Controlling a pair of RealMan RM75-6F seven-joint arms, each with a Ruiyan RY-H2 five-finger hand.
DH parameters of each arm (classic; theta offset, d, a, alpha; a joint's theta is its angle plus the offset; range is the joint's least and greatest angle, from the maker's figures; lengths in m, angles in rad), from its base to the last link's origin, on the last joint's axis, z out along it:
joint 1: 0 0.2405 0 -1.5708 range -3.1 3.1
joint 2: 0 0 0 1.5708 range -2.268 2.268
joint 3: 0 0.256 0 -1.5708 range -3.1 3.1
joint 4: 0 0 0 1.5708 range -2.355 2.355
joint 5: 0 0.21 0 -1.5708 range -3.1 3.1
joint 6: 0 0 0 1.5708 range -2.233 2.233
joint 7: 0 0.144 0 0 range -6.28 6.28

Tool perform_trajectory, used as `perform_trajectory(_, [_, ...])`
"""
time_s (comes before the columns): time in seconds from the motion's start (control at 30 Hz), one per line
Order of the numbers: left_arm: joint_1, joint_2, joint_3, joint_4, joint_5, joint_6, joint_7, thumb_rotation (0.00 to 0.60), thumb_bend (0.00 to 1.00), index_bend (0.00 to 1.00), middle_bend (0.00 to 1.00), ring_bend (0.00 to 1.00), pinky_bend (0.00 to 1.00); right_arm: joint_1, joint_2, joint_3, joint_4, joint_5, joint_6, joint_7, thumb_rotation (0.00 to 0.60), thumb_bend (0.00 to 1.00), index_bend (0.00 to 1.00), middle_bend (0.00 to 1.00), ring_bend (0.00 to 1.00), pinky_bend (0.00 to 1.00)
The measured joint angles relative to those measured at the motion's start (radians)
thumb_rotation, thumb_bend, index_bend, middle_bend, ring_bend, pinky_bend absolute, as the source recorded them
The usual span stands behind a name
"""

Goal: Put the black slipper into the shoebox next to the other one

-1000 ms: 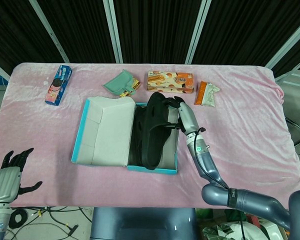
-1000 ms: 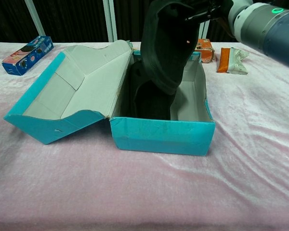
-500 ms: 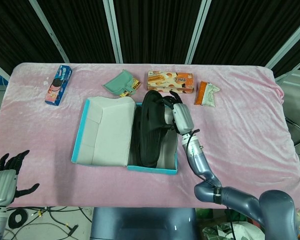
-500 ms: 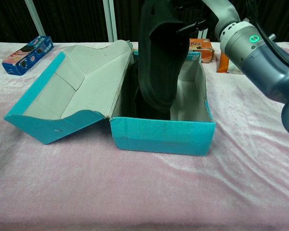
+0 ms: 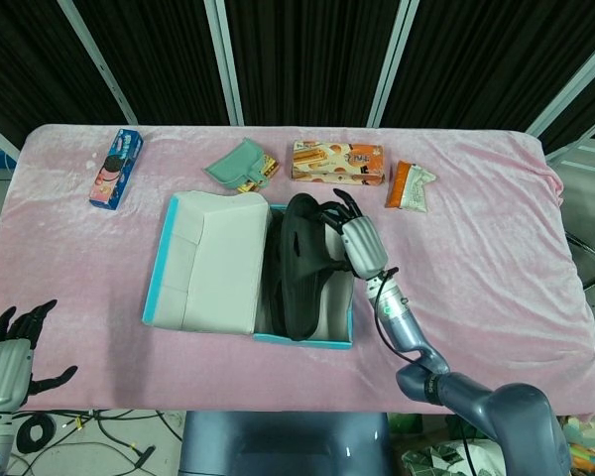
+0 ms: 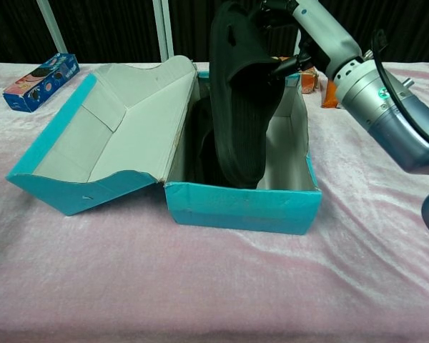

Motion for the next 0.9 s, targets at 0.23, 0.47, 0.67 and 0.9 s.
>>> perform_trajectory(0.23, [-0.009,-0.007,-0.006,-0.001,0.002,-0.011,0.005,0.6,0.0,0.1,0.15,0.16,0.0,-0.007,-0.011,-0.028,0.051,-0.016,-0.02,0.034,0.6,0.09,0.57,0.52,0.25,0.1])
perform_trajectory(0.47, [-0.012,-0.008,-0.008,0.001,0.002,-0.016,0.003,0.6,0.0,0.1,0.15,0.16,0.0,0.004,-0.02,-0.002,0.065,-0.002,-0.018,0.036,0.6,0.08,0.57,0.52,0.25,0.1])
perform_trajectory(0.67, [-0.008,-0.01,-0.007,0.007,-0.003,-0.015,-0.003,0.6,0.0,0.1,0.15,0.16,0.0,0.026,-0.025,0.013,0.081,-0.002,-0.014,0.031,0.6,0.08,0.57,0.52,0.25,0.1])
perform_trajectory(0.9, [-0.005,-0.012,-0.007,0.012,-0.007,-0.014,-0.01,0.6,0.0,0.1,0.15,0.16,0.0,0.043,-0.03,0.025,0.126,0.001,-0.014,0.027,0.6,0.08,0.57,0.52,0.25,0.1])
